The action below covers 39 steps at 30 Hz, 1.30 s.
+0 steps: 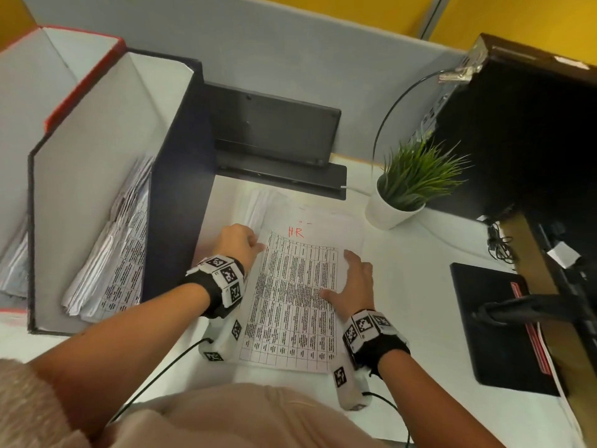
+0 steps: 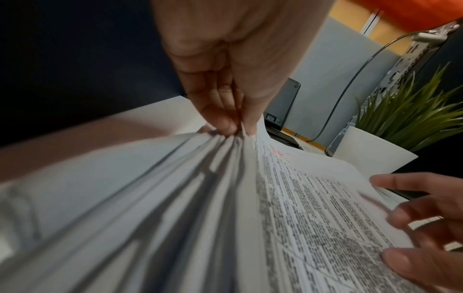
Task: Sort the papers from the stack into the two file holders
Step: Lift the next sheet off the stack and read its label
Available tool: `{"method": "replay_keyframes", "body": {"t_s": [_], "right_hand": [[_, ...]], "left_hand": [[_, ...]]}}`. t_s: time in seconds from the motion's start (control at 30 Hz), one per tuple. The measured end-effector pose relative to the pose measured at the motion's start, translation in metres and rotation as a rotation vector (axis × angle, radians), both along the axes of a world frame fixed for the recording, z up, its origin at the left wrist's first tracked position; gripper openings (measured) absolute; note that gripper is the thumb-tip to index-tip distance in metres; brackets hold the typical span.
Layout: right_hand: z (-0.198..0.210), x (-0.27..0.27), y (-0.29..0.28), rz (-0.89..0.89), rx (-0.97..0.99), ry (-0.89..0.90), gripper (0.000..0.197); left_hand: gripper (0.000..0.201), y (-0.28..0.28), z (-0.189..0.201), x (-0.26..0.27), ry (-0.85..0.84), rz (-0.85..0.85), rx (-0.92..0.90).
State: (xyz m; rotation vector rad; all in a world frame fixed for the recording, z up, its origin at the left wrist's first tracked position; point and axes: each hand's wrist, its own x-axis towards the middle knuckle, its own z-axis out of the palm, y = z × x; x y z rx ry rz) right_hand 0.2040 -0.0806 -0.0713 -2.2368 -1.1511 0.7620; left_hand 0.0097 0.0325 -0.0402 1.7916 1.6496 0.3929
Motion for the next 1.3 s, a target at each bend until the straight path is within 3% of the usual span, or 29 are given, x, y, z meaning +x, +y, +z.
{"method": "replay_keyframes", "body": {"t_s": [0.13,0.23,0.3,0.4,0.47,0.57,0.67,0.73,0.8,0.83,0.9,0.97,1.07,1.2,1.3], "right_hand": [[0.003,-0.003,-0.002,-0.015,0.026,0.222,0.092],[0.005,0.001,0.000,-0.056,0.049,0.257,0.099],[0.009,0.005,0.003,-0.116,0.067,0.298,0.109],[0.012,0.011,0.005,-0.251,0.098,0.369,0.118],[0.011,0.017,0.004,-0.289,0.101,0.364,0.106],[0.012,0.024,0.003,-0.273,0.060,0.346,0.063],[0.011,0.027,-0.001,-0.255,0.167,0.386,0.020],[0.010,0.032,-0.004,-0.217,0.238,0.370,0.031],[0.011,0.035,-0.008,-0.231,0.271,0.441,0.040],[0.011,0.036,-0.010,-0.242,0.281,0.472,0.041],[0.008,0.034,-0.011,-0.256,0.293,0.530,0.042],[0.004,0.033,-0.010,-0.304,0.306,0.626,0.044],[-0.002,0.031,-0.009,-0.387,0.291,0.721,0.059],[-0.004,0.028,-0.008,-0.452,0.308,0.728,0.055],[-0.005,0.028,-0.008,-0.466,0.311,0.619,0.042]], "left_hand": [[0.033,-0.002,0.001,-0.002,0.092,-0.075,0.050],[0.021,-0.009,0.006,-0.004,0.102,-0.121,0.214],[0.017,-0.014,0.011,-0.004,-0.086,-0.116,0.297],[0.016,-0.014,0.019,0.001,-0.410,-0.019,0.169],[0.016,-0.013,0.022,0.004,-0.508,0.048,0.077],[0.024,-0.010,0.028,0.006,-0.630,0.174,-0.078],[0.033,-0.005,0.037,0.009,-0.724,0.272,-0.220],[0.029,0.002,0.042,0.010,-0.743,0.303,-0.342],[0.019,0.008,0.043,0.009,-0.656,0.320,-0.414],[0.018,0.012,0.041,0.008,-0.515,0.291,-0.404],[0.025,0.018,0.032,0.006,-0.237,0.213,-0.348],[0.031,0.018,0.028,0.006,-0.087,0.161,-0.322],[0.032,0.016,0.024,0.010,0.024,0.108,-0.250],[0.026,0.013,0.018,0.013,0.065,0.066,-0.151],[0.033,0.012,0.014,0.014,0.075,0.040,-0.128]]}}
